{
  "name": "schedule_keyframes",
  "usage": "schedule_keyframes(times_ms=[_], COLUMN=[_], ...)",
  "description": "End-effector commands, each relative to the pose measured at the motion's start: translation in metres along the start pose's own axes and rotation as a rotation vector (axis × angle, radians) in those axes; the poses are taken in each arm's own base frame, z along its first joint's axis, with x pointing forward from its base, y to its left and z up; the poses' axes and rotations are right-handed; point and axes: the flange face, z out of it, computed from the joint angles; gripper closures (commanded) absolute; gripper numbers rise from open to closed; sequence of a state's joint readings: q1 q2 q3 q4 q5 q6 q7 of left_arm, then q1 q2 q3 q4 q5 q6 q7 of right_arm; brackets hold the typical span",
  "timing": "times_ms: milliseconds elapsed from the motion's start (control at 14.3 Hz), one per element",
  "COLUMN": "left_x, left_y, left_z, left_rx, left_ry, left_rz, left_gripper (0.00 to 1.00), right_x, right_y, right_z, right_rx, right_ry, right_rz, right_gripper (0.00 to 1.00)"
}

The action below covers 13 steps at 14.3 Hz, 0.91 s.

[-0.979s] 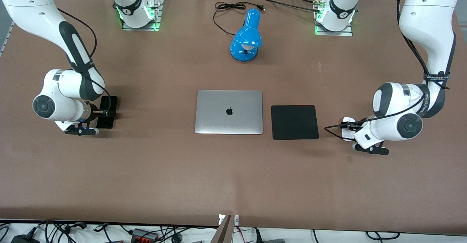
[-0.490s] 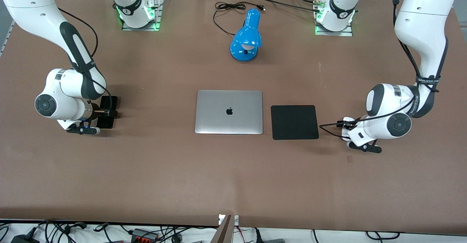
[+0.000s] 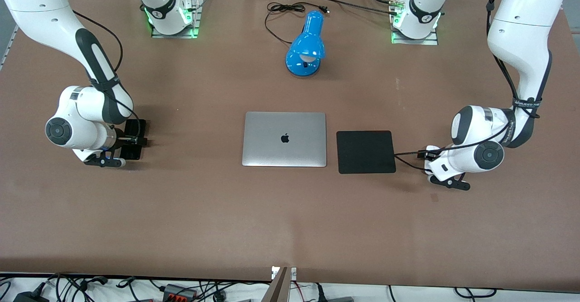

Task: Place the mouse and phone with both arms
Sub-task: 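Grasp the phone with the right gripper while the left gripper grasps the mouse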

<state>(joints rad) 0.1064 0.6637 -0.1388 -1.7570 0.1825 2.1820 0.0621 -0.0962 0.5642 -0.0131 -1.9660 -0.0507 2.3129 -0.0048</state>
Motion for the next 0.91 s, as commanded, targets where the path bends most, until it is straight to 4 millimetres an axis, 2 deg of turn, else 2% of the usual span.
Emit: schedule_keyframes(times_ms=[0,70,140,280,350,490,629,699,839], left_x=[-0.001,-0.001,-0.001,-0.001,0.0,0.001,0.001,0.004,0.0], left_y=[-0.004,-0.004,-0.004,-0.004,-0.004,-0.003,0.01,0.03,0.063], left_z=[0.002,0.001,0.001,0.001,-0.002,-0.01,-0.022,-0.033,-0.039], left_rx=[0.016,0.016,0.016,0.017,0.018,0.021,0.017,0.012,-0.002], left_ry=[0.006,0.008,0.008,0.006,0.008,0.015,-0.001,0.003,-0.055], left_rz=[0.024,0.023,0.023,0.023,0.021,0.015,0.014,0.025,-0.044], left_gripper=[0.21,0.29,0.35,0.49,0.52,0.53,0.55,0.55,0.55], right_x=[-0.003,-0.003,-0.003,-0.005,-0.006,-0.006,-0.004,-0.004,-0.008], right_y=[-0.002,-0.003,-0.005,-0.016,-0.029,-0.048,-0.08,-0.101,-0.152], right_z=[0.009,0.007,0.004,-0.02,-0.041,-0.07,-0.083,-0.083,-0.077], right_rx=[0.014,0.015,0.014,0.015,0.021,0.02,0.019,0.017,0.007], right_ry=[-0.005,-0.003,0.0,-0.005,-0.005,0.009,0.025,0.03,0.034], right_rz=[0.011,0.0,-0.007,-0.026,-0.034,-0.057,-0.05,-0.04,-0.042], right_gripper=[0.59,0.67,0.68,0.71,0.71,0.71,0.71,0.71,0.71])
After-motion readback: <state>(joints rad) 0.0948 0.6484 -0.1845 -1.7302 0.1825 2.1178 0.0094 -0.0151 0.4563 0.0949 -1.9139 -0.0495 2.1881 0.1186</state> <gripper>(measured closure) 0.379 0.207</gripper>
